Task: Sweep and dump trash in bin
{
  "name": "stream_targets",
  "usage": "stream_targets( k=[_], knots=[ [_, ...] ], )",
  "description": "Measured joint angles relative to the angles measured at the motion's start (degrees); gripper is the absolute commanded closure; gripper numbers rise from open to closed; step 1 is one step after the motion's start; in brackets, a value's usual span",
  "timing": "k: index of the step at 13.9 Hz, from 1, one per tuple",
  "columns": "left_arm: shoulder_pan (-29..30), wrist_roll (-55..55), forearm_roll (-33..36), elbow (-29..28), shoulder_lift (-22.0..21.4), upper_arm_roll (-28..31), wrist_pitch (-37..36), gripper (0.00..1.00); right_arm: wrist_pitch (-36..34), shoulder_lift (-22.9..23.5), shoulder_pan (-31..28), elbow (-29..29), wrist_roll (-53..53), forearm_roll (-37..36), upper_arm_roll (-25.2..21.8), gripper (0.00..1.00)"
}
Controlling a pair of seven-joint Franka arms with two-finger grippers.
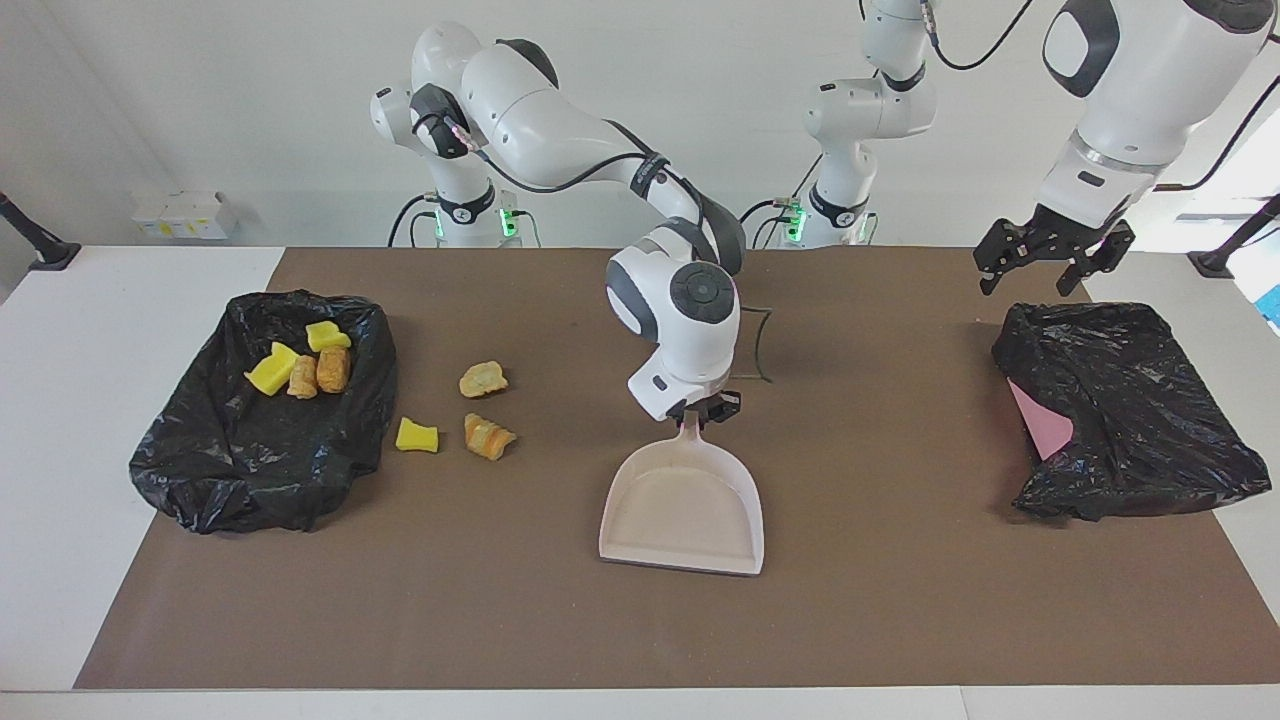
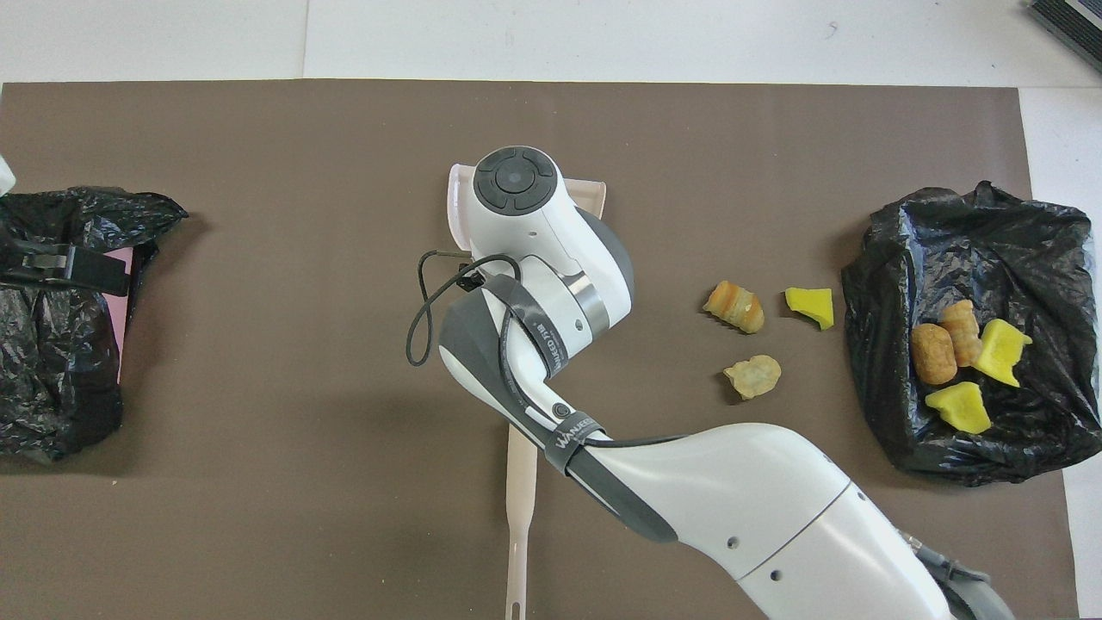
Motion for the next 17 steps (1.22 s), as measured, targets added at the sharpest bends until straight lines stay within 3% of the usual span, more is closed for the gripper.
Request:
stream_targets(
  k=[7, 11, 17],
  knots=[
    [0.0, 0.0, -2.3, 0.0, 0.1, -0.4, 0.0, 0.00, 0.1, -0.4, -0.1, -0.4, 0.0, 0.7, -0.1, 0.16],
    [-0.1, 0.1, -2.4, 0.0, 2.0, -0.6, 1.0, 0.00, -0.3, -5.4, -0.1, -3.2, 0.0, 0.7, 0.0, 0.02],
    [-4.2, 0.1, -2.9, 0.1, 8.9, -2.0, 7.5, 0.00, -1.1, -24.9, 2.0, -26.7, 0.0, 4.1, 1.0, 0.05]
  ],
)
